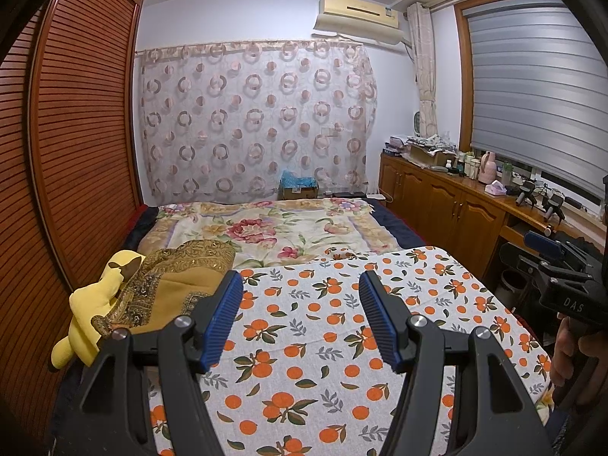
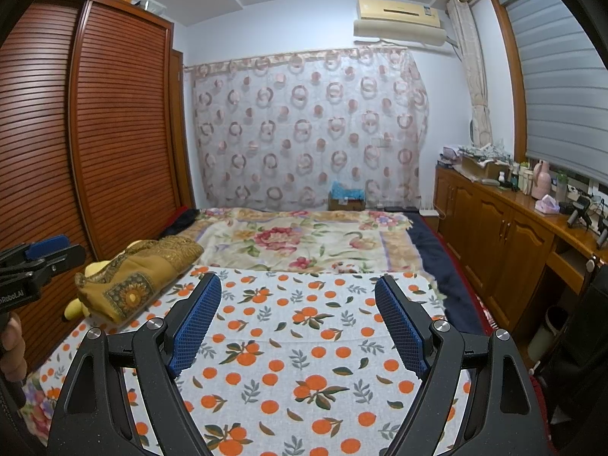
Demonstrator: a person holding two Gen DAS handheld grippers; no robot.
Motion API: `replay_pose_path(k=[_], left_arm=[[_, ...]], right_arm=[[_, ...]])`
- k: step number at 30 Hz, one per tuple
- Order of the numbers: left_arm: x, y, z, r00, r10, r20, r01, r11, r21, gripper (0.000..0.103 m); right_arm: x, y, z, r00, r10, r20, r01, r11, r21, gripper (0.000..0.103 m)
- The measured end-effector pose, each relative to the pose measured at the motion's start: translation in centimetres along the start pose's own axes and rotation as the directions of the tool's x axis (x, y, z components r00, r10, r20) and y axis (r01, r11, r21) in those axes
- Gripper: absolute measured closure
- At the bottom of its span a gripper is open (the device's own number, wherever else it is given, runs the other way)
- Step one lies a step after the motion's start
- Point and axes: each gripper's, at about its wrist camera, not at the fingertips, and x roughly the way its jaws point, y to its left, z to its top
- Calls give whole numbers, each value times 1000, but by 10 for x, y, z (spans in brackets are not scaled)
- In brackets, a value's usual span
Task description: Fold small clothes
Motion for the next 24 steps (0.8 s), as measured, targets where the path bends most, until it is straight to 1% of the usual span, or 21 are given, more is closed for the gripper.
replay_pose_path(k=[24], left_arm=[[-2,5,0,1000,0,1,0,1000,0,40]], right_arm=[[0,1,-2,1000,0,0,0,1000,-1,18]])
